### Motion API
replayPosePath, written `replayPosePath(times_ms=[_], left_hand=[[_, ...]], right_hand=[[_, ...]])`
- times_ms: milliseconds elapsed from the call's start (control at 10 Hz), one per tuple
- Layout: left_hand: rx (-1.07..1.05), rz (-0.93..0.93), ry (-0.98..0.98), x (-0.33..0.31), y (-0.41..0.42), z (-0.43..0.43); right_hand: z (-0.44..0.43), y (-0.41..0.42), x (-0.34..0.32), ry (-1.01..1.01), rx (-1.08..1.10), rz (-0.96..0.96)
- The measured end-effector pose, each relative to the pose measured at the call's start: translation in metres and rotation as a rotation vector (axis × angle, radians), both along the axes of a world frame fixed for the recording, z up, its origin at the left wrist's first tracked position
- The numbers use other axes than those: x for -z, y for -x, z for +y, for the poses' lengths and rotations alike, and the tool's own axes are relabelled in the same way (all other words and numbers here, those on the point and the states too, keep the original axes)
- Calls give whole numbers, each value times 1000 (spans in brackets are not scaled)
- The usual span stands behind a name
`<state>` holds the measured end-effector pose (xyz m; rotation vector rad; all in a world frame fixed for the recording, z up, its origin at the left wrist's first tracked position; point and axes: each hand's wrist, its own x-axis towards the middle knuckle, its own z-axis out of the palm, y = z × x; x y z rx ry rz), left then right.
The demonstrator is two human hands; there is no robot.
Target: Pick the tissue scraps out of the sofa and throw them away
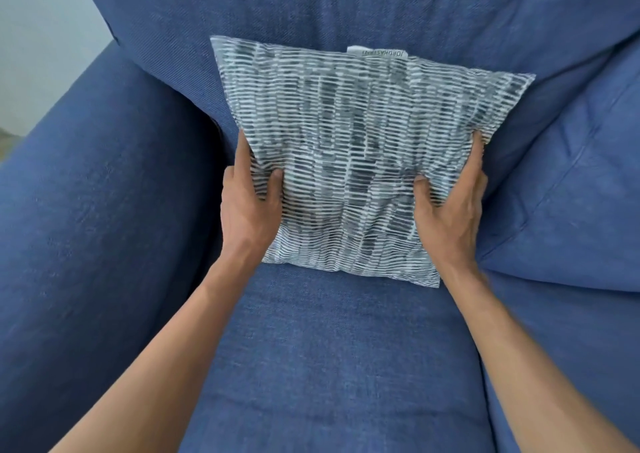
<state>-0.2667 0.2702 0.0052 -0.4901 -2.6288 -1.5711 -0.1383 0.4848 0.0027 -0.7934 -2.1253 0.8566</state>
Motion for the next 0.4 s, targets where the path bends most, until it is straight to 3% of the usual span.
replayPosePath(times_ms=[200, 400], left_hand=[[-48, -67, 106, 20, -25, -23], [-66, -86, 180, 65, -100, -57]], right_hand=[[-17, -18, 5, -26, 33, -55], [-55, -58, 31, 20, 30, -144]])
